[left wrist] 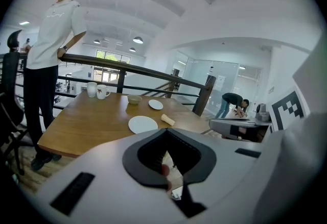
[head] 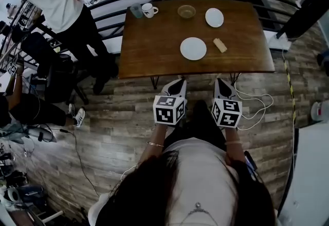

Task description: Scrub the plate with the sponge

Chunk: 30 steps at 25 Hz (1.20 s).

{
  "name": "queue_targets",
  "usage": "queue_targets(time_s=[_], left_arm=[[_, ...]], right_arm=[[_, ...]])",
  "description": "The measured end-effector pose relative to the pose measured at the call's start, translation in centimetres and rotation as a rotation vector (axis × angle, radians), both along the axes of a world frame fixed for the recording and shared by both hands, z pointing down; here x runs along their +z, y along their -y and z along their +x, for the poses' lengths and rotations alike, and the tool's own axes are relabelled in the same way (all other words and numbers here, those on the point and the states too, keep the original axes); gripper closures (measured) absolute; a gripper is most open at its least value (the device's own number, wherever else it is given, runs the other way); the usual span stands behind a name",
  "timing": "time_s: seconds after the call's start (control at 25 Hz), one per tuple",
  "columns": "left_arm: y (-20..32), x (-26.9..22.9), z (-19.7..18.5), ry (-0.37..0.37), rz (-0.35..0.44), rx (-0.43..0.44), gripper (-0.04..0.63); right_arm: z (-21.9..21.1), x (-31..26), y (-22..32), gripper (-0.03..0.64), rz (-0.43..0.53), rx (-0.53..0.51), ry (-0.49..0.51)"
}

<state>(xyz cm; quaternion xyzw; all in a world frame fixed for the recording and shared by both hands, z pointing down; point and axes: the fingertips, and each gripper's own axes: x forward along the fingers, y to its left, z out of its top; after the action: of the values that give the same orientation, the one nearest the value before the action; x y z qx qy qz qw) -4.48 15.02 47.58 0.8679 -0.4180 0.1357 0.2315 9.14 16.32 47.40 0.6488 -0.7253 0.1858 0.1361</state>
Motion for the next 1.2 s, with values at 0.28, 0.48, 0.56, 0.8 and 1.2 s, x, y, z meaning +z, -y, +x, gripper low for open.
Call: queue_targets(time_s=[0.28, 0.48, 0.56, 0.8, 1.2], left_arm=[[2.9, 0.0, 1.5, -0.005, -0.002, -0.01, 0.586], [5.2, 0.1, 2.7, -0.004, -0.013, -0.017, 0.586], [6.0, 0.4, 3.5, -0.002, -0.018, -0.021, 0.586], [8.8, 1.0, 5.1, 0.003, -0.028, -0.037, 0.586], [12.4, 1.8, 6.1, -0.002, -0.052, -0.083, 0.586]], right_arm=[[1.8, 0.8, 2.9, 0.581, -0.037, -0.022, -0.001], [2.8, 1.4, 5.2, 0.581, -0.06, -0.057, -0.023], [3.5, 1.8, 6.0, 0.581, -0.071, -0.063, -0.029], [5.6, 2.7, 8.9, 0.58, -0.098, -0.066, -0.032], [7.8, 4.4, 12.5, 0.579, -0.141, -0.106, -0.029]])
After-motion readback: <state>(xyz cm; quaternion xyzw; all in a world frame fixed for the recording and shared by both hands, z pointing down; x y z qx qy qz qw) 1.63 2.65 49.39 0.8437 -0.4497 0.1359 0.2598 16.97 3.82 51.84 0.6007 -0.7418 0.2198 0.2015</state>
